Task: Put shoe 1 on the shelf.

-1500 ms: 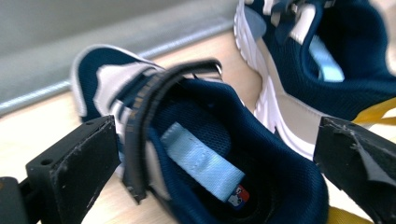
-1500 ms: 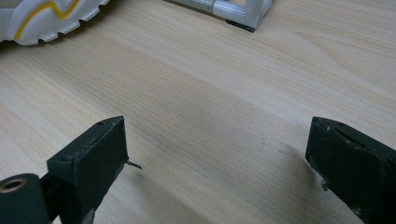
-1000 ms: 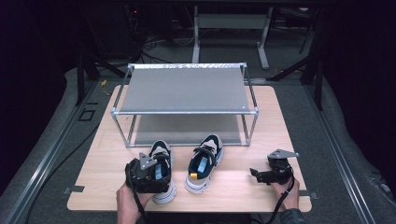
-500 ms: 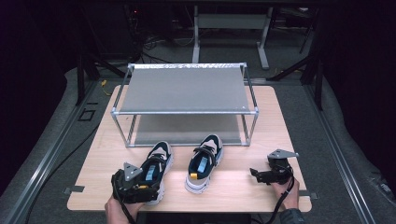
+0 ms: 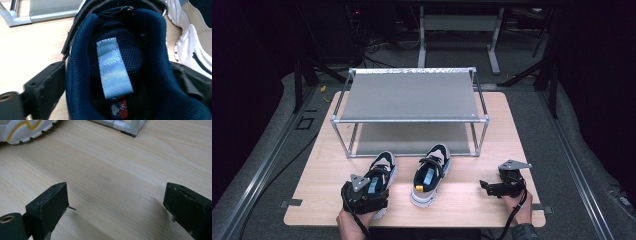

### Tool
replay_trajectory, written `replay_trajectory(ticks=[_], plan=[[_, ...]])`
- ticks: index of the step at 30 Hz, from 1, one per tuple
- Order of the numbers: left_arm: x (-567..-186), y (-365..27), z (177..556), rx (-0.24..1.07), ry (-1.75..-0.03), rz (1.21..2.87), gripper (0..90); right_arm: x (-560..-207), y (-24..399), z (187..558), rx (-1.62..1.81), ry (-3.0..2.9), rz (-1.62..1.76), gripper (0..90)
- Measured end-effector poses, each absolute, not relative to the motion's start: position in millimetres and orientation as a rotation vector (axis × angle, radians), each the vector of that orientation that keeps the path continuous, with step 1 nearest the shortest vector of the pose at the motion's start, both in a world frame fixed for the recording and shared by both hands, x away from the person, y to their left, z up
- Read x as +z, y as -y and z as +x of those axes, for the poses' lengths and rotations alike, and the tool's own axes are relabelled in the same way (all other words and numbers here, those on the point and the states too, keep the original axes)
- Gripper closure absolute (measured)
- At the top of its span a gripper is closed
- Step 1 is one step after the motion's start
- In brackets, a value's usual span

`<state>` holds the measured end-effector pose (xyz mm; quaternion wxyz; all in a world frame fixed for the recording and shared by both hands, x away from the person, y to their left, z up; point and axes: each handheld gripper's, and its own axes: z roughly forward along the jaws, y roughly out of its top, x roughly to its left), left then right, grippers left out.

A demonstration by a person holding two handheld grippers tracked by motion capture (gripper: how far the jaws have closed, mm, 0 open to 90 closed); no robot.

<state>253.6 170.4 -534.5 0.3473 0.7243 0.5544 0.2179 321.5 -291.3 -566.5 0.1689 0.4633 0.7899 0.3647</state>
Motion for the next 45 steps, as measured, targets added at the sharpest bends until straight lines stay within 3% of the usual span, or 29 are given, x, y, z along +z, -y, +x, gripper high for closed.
replay_trajectory(ticks=[2,17,45], plan=[[-537,-170,253,0.567,-1.429,1.875,14.5,-566,291,322,1.035,-2.247,1.318,5.5],[-536,-172,251,0.582,-1.4,1.875,24.1,-566,292,321,1.048,-2.242,1.318,5.4],[-511,-174,244,0.632,-1.312,1.847,26.3,-566,292,322,1.052,-2.243,1.318,5.3]])
